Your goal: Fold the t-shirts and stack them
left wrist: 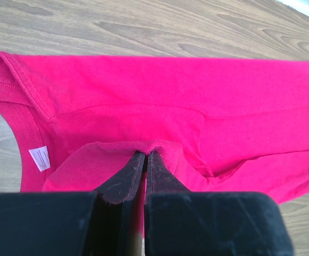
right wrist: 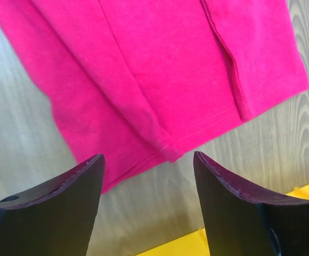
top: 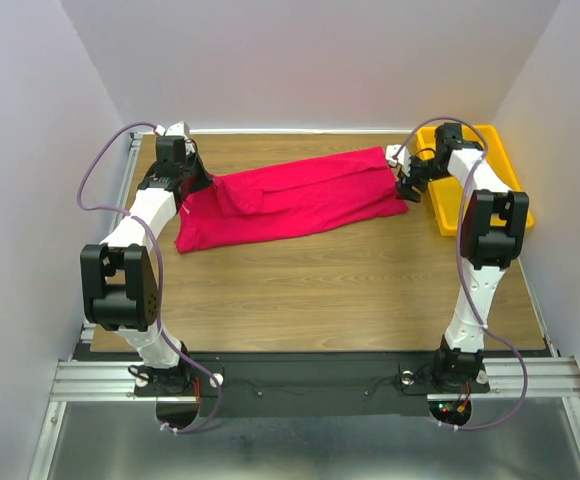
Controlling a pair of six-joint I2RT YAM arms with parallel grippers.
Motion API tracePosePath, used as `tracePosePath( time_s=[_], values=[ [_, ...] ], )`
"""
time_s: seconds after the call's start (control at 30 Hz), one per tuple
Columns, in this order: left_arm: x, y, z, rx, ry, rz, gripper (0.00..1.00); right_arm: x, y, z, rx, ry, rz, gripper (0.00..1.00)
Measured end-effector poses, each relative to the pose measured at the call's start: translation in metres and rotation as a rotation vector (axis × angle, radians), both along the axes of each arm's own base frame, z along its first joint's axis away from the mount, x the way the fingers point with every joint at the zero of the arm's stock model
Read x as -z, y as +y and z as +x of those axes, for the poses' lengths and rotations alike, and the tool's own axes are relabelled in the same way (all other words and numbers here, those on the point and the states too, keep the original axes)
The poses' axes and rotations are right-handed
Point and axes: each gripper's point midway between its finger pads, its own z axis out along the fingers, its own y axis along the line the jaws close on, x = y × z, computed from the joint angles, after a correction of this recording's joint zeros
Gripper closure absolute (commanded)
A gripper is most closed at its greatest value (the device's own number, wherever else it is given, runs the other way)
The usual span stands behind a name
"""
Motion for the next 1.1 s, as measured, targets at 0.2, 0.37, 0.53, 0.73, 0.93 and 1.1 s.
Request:
tracePosePath(
  time_s=[0.2,0.37,0.53,0.73,0.93,1.1],
  values=[
    [0.0,0.0,0.0,0.001,0.0,-0.001,1.0,0.019,0.003,0.004,-0.042,0.018,-0.013,0.54],
    [0.0,0.0,0.0,0.001,0.001,-0.001,1.0,0.025,0.005,0.001,-0.057,0.031,-0.015,0.83],
    [0.0,0.0,0.0,0.0,0.001,0.0,1.0,0.026,0.006,0.0,-0.063,0.032,-0.019,0.94],
    [0.006,0.005,-0.003,-0.012,0.014,0.003,1.0,0.026,0.006,-0.001,-0.038,0.051,-0.009,0.6],
    [0.004,0.009,-0.005,-0.02,0.008,0.003,1.0,0.024,0.006,0.0,-0.02,0.056,-0.003,0.43],
    [-0.002,0.009,-0.006,-0.019,-0.004,0.0,1.0,0.021,0.003,0.001,-0.017,0.045,-0.022,0.44]
  ],
)
